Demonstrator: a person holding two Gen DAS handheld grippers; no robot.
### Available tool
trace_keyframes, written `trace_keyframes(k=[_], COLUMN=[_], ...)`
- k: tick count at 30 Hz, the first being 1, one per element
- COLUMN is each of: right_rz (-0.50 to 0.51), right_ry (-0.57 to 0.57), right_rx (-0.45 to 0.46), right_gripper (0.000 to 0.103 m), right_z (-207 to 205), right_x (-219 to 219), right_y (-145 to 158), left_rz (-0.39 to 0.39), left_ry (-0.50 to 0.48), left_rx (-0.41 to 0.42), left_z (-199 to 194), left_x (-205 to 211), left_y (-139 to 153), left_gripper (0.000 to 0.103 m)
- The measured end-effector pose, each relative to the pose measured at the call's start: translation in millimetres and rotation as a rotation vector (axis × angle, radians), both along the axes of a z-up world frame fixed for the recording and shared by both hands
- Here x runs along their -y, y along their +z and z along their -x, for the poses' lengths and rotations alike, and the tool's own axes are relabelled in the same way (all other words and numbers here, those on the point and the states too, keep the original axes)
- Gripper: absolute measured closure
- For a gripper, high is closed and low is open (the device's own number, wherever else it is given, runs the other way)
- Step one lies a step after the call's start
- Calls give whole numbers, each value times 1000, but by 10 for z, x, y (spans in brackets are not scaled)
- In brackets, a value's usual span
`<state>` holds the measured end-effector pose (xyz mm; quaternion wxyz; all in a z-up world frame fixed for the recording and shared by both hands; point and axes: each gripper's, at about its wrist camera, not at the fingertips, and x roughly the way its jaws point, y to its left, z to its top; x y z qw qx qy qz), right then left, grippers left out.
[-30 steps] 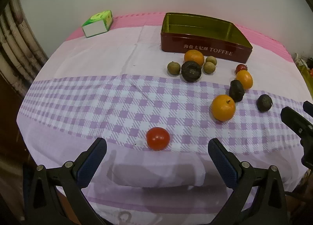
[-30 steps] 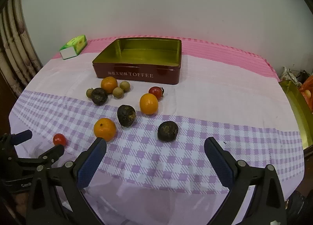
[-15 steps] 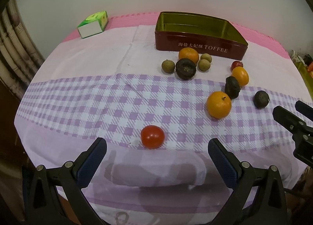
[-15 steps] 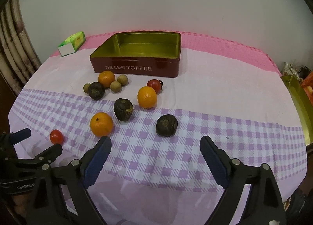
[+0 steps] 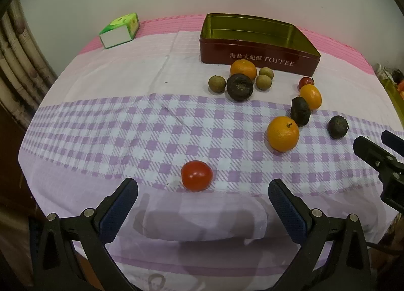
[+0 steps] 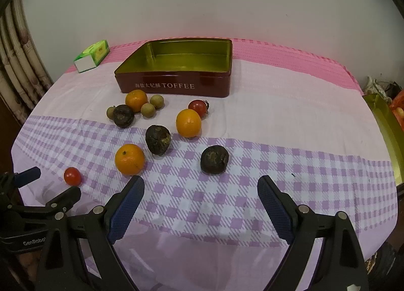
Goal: Organize fruits
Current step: 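Move the left tool toward the red tomato while the right tool approaches the dark fruit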
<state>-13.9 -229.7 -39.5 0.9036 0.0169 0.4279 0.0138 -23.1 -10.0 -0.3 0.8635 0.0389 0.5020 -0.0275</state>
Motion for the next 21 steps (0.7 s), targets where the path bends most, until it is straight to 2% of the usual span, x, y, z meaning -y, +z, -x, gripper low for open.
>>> trace_keyframes(k=[21], right_rz=[-9], right_ry=[-7], right_rx=[-1], right_gripper=[14], right_z=[23], right_x=[-2], right_y=[-19], left_rz=[11], left_ry=[-16], left_rx=[7], left_z=[36], left_x=[-3], left_y=[7], left_gripper=[2])
